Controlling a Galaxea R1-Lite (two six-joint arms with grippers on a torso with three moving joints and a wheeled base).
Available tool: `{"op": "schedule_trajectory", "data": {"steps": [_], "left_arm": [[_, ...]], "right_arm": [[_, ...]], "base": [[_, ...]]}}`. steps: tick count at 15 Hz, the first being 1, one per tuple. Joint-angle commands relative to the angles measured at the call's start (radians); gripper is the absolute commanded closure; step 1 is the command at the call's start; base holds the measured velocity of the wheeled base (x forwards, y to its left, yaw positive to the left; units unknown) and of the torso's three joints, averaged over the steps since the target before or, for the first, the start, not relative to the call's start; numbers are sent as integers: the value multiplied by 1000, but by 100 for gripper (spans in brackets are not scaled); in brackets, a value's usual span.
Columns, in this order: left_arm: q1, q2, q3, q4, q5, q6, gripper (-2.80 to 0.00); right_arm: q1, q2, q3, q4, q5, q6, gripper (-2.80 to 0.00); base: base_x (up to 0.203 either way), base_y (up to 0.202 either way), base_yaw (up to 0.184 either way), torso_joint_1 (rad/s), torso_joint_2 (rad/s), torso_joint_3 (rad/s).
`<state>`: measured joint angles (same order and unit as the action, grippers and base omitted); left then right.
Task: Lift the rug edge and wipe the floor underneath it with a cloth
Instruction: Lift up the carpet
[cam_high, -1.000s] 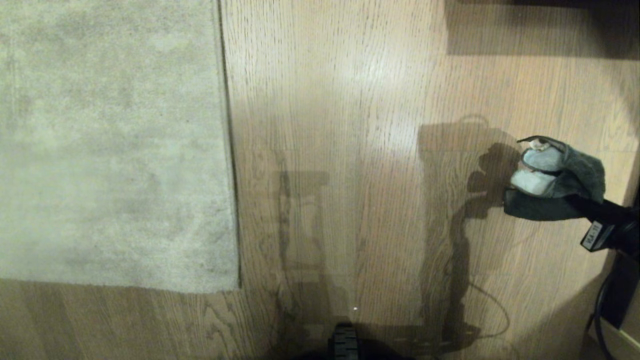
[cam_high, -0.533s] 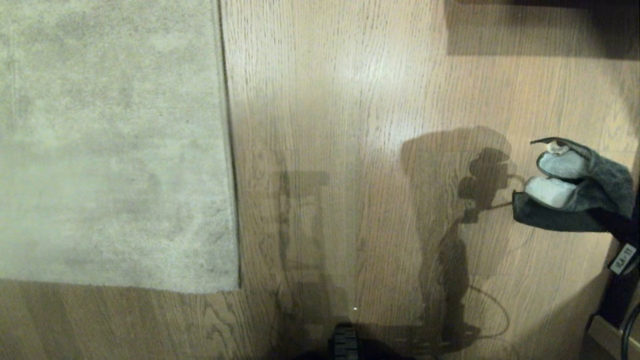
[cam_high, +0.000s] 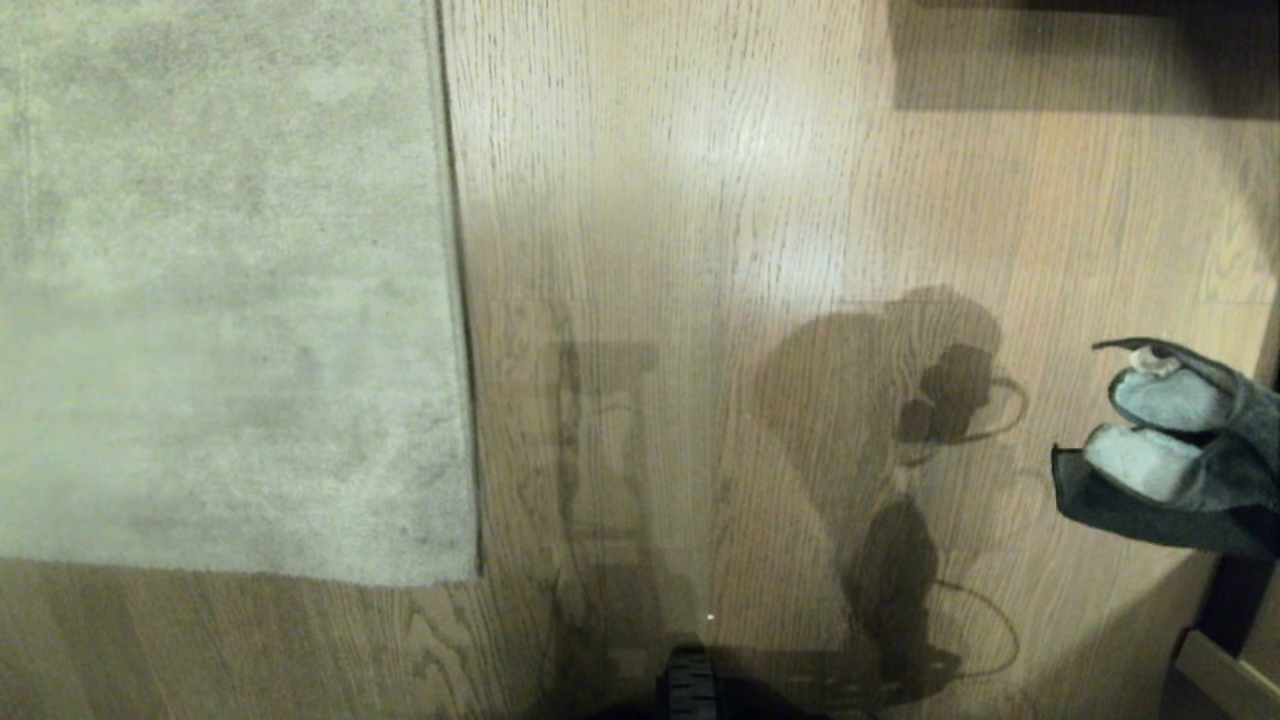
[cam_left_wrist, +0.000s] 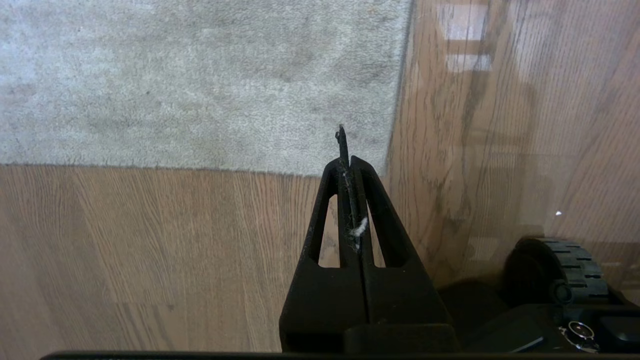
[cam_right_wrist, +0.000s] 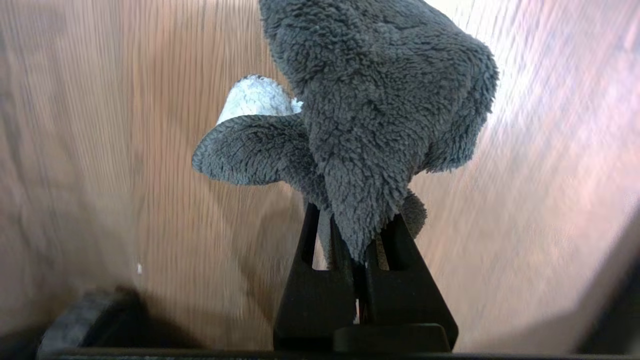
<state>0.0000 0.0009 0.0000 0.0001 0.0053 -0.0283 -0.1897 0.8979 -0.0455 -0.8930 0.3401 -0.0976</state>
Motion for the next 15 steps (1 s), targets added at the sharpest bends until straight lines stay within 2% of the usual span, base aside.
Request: {"op": "schedule_trajectory", "data": {"steps": [1, 5, 10, 15], "left_arm": [[0, 1, 0, 0, 1, -1, 0], [0, 1, 0, 0, 1, -1, 0], [0, 1, 0, 0, 1, -1, 0], [0, 1, 0, 0, 1, -1, 0]], "right_arm": [[48, -200, 4, 141, -67, -24, 0], [126, -428, 18, 380, -182, -41, 0], [146, -632, 45, 647, -210, -46, 0], [179, -745, 46, 835, -324, -38, 0]], "base": [[0, 0, 0, 0, 0, 0], [0, 0, 0, 0, 0, 0], [0, 0, 0, 0, 0, 0], [0, 0, 0, 0, 0, 0]]}}
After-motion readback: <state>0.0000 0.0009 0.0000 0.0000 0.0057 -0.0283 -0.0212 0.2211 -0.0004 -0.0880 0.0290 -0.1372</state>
